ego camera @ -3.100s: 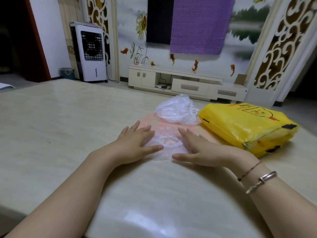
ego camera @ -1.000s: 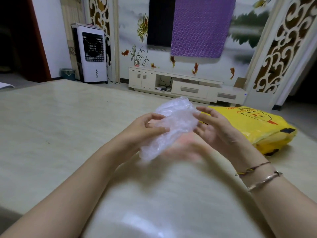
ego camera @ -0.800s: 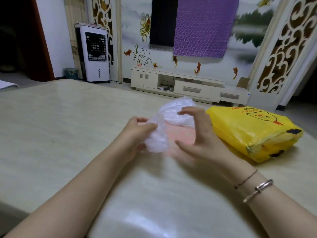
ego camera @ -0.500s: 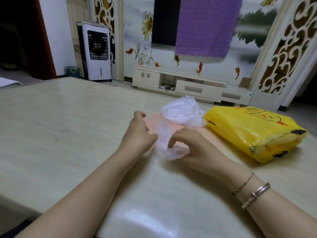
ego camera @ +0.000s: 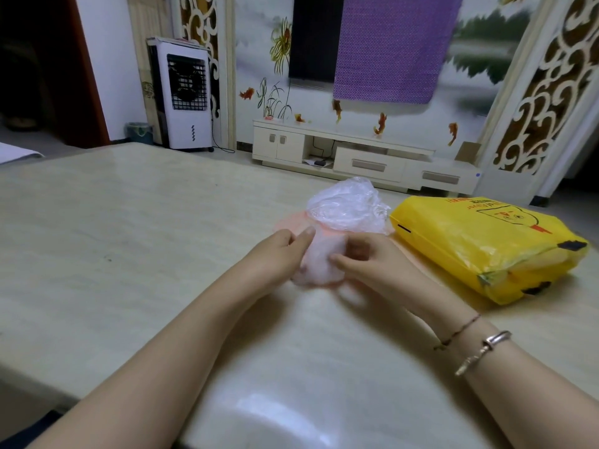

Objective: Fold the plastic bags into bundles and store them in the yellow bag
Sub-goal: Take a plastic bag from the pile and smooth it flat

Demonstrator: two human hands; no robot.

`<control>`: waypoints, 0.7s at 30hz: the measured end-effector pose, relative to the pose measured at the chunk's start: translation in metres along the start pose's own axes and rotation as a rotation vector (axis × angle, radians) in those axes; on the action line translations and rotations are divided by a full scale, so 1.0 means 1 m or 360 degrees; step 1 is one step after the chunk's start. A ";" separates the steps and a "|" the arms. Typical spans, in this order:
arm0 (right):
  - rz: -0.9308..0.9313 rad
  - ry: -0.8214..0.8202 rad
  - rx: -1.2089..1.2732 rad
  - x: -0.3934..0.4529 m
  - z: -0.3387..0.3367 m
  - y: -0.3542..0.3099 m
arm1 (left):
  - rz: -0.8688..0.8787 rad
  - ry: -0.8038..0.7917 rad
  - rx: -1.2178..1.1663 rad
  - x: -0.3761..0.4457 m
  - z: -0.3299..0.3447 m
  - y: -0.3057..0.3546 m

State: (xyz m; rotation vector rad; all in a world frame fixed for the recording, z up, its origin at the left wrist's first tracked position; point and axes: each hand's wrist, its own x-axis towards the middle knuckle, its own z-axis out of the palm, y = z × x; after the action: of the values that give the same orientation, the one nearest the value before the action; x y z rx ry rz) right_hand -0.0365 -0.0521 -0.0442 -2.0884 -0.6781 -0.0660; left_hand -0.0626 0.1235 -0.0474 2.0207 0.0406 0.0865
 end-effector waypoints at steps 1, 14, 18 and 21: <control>0.0049 0.0084 -0.0021 0.003 0.002 0.003 | -0.0021 0.0018 0.0026 0.000 0.000 0.000; -0.0273 -0.0177 -0.0573 -0.011 0.003 0.003 | -0.0220 0.0081 0.0178 0.001 -0.001 0.004; -0.0186 -0.0209 -0.0591 -0.013 0.006 0.001 | -0.0247 0.0012 0.0025 -0.006 -0.006 0.008; -0.0257 -0.0146 -0.0622 -0.011 0.008 -0.002 | -0.0259 -0.0040 -0.0154 -0.009 -0.009 0.009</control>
State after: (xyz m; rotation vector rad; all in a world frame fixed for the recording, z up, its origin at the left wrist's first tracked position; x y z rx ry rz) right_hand -0.0489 -0.0497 -0.0505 -2.4149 -0.9504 -0.2089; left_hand -0.0725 0.1272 -0.0358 1.9139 0.1813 -0.0395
